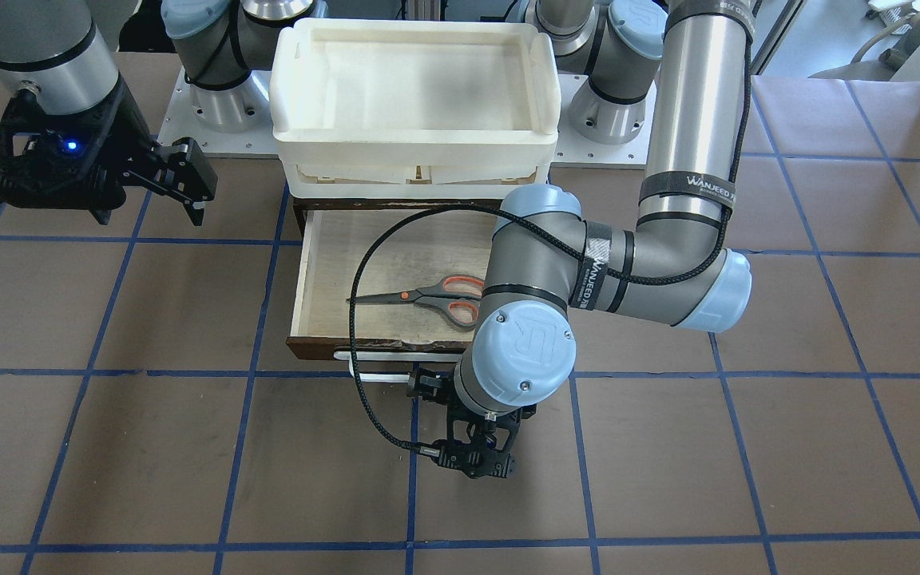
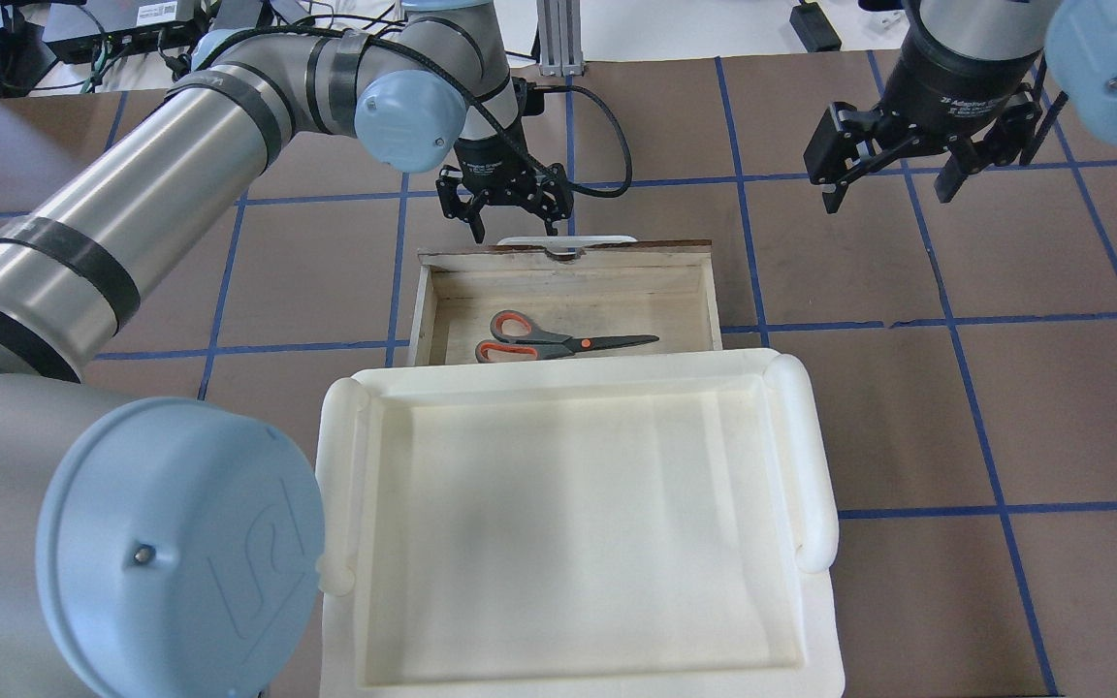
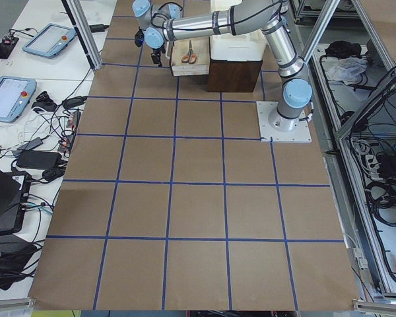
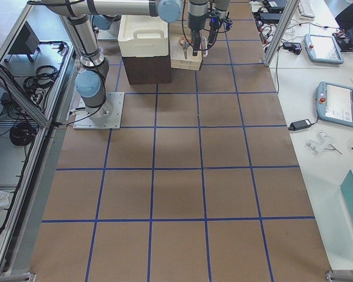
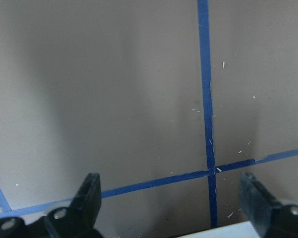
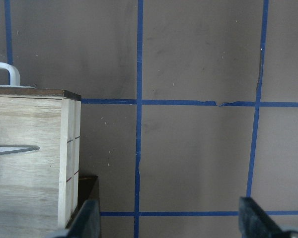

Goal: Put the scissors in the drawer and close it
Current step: 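Move the left gripper over the drawer's front edge, then push the drawer front away from the robot with the left gripper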

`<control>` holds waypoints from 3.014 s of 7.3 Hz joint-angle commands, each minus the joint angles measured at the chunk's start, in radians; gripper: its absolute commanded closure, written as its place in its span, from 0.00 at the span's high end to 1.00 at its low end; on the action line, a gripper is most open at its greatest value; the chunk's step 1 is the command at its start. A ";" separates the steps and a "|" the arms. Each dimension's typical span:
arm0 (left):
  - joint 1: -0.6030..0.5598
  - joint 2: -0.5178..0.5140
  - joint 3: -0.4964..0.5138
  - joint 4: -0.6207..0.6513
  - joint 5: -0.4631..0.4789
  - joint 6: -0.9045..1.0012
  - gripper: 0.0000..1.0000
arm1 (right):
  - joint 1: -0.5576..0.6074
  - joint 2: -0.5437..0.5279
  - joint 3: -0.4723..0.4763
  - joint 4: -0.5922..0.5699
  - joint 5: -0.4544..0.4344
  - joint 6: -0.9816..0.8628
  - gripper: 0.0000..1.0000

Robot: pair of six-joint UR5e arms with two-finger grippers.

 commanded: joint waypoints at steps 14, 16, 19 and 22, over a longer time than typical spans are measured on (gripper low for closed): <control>-0.001 0.085 -0.102 -0.067 -0.017 0.000 1.00 | 0.000 0.003 0.000 0.000 0.000 -0.002 1.00; 0.001 0.100 -0.116 -0.067 -0.017 0.000 1.00 | 0.000 0.003 0.002 0.000 0.000 -0.002 1.00; -0.002 0.112 -0.121 -0.076 -0.019 0.000 1.00 | 0.000 0.005 0.002 0.005 -0.041 -0.002 1.00; -0.004 0.128 -0.144 -0.079 -0.020 0.000 1.00 | 0.000 0.005 0.003 0.005 -0.043 0.001 1.00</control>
